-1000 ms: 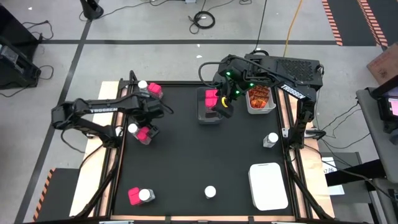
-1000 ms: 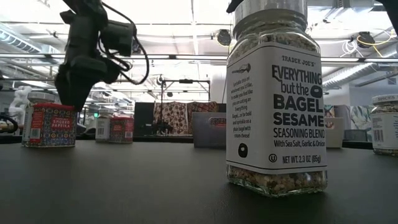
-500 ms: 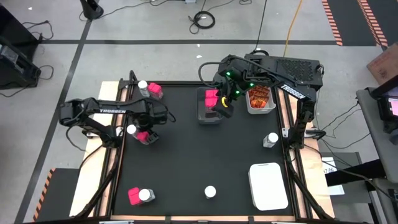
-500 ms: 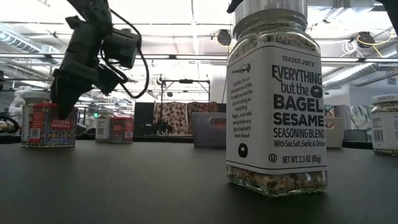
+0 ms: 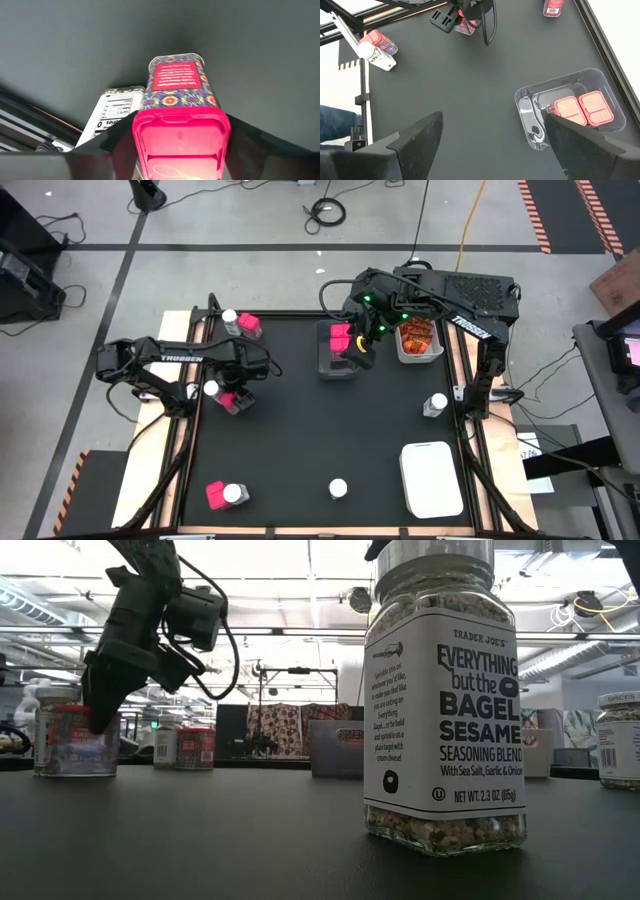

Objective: Sort spices by type
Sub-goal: Put the red seasoning can into the black transparent bin

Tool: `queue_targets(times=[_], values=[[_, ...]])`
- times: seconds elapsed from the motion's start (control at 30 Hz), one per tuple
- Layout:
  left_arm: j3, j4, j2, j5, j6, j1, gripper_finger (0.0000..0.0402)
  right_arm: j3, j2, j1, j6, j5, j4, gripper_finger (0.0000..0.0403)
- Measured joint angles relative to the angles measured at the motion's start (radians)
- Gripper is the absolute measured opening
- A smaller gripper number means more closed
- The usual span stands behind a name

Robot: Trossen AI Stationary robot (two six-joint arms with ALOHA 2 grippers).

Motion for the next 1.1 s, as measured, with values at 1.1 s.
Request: queue_targets(times=[1.1], values=[[0.966,0.023,0.404,-0.098,0.410,0.058,0.0234,0.000,-0.023,0.031,0.045,0.169,-0.106,0.0345]])
